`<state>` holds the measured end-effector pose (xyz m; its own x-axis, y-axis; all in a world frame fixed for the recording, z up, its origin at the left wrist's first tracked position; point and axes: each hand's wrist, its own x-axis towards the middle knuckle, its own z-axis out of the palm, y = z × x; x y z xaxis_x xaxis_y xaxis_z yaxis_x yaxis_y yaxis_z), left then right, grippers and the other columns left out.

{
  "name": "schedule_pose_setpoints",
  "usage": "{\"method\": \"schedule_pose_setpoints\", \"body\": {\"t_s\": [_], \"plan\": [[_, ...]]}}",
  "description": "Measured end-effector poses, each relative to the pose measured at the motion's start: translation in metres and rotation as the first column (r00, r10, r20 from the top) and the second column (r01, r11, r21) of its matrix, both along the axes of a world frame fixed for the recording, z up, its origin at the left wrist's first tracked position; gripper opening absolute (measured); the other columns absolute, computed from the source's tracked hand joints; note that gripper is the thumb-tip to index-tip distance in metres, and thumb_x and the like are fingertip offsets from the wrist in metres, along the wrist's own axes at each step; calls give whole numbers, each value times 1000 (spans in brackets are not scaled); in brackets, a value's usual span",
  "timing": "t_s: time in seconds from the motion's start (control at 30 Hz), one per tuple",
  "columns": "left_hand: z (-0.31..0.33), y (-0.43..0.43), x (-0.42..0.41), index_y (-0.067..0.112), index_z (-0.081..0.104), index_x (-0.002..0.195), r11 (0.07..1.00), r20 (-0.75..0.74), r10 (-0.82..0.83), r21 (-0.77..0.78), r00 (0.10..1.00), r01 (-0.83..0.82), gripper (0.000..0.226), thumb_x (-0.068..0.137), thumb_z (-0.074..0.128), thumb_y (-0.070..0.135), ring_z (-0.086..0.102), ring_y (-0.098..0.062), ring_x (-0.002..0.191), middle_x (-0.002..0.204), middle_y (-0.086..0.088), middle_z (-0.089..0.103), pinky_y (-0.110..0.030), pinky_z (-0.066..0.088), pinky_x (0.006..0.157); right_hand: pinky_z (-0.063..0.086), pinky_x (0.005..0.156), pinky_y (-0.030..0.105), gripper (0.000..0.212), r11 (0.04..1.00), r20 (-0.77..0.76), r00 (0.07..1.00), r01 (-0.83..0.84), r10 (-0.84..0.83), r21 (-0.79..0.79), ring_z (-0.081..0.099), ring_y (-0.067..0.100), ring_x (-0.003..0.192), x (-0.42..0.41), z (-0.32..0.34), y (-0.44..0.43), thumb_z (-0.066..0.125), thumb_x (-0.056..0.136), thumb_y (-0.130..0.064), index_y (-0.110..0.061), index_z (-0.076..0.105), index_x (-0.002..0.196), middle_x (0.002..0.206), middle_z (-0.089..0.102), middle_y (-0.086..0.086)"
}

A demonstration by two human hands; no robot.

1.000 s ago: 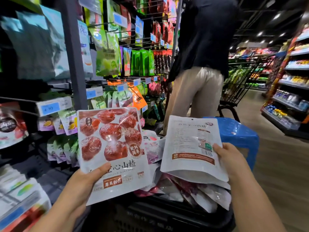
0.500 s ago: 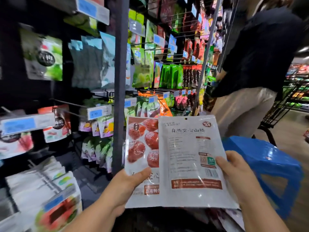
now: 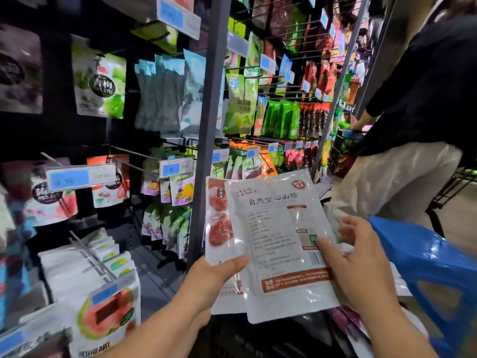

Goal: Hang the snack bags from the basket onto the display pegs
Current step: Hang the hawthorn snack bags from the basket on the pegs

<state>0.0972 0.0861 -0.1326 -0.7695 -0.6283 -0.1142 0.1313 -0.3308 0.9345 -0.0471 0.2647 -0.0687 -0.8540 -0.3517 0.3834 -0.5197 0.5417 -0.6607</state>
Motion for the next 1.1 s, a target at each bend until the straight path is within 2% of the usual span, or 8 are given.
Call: {"method": "schedule_pose_setpoints", "body": {"t_s": [0.1, 0.27, 0.4, 0.63, 0.8, 0.9, 1.0, 1.1], "plan": [[0, -1, -1, 13, 73, 102, 992, -28, 118, 40, 993, -117, 22, 80, 77, 12, 74, -26, 80, 92, -8, 77, -36, 59, 65, 43, 96, 37, 57, 990, -258, 964, -35, 69, 136, 42, 8, 113, 21, 4, -7, 65, 81, -61, -34, 49, 128, 123, 52, -13], [7, -6, -3, 13, 73, 104, 982, -105, 173, 92, 979, -164, 29, 76, 79, 17, 74, -30, 85, 95, -9, 77, -45, 59, 78, 28, 115, 37, 95, 875, -183, 920, -245, 346, 418, 23, 7, 137, 45, -17, -36, 27, 63, -91, -43, 29, 145, 146, 25, -17], [11, -7, -3, 17, 72, 109, 987, -123, 160, 55, 979, -154, 52, 60, 82, 31, 73, -30, 91, 100, -8, 76, -51, 57, 86, 25, 119, 40, 105, 879, -111, 922, -310, 371, 362, 19, 8, 143, 39, -28, -46, 27, 62, -93, -39, 19, 152, 155, 20, -15], [10, -5, -4, 22, 71, 109, 986, -112, 160, -35, 981, -165, 28, 82, 75, 27, 74, -27, 86, 96, -4, 77, -50, 60, 79, 26, 118, 44, 125, 893, -84, 925, -331, 371, 305, 22, 8, 144, 34, -33, -48, 22, 48, -107, -39, 18, 153, 156, 25, -15], [9, -1, -6, 21, 71, 108, 983, -147, 158, -71, 976, -170, 23, 85, 74, 21, 74, -27, 85, 95, -4, 77, -46, 60, 73, 29, 116, 44, 123, 899, -41, 938, -317, 345, 300, 26, 11, 142, 38, -33, -48, 50, 52, -92, -35, 13, 154, 155, 25, -14], [7, -1, -8, 20, 71, 105, 977, -147, 172, -105, 974, -188, 22, 84, 74, 19, 74, -25, 82, 92, -4, 77, -39, 60, 65, 39, 109, 41, 106, 910, -48, 936, -325, 348, 257, 41, 12, 132, 37, -35, -48, 54, 56, -76, -36, 23, 149, 145, 41, -14], [6, -4, -7, 21, 71, 101, 978, -141, 170, -96, 975, -185, 18, 84, 74, 18, 74, -23, 81, 91, -2, 77, -35, 60, 64, 51, 91, 38, 74, 899, -14, 903, -427, 430, 95, 55, 5, 112, 33, -37, -47, 58, 65, -54, -49, 39, 136, 121, 57, -24], [3, -9, -5, 21, 70, 105, 984, -132, 148, -78, 980, -159, 22, 83, 73, 20, 74, -23, 87, 97, -2, 77, -38, 59, 72, 52, 79, 25, 62, 855, 46, 858, -502, 511, -130, 58, -3, 105, 32, -35, -43, 53, 77, -38, -59, 42, 134, 115, 61, -27]]}}
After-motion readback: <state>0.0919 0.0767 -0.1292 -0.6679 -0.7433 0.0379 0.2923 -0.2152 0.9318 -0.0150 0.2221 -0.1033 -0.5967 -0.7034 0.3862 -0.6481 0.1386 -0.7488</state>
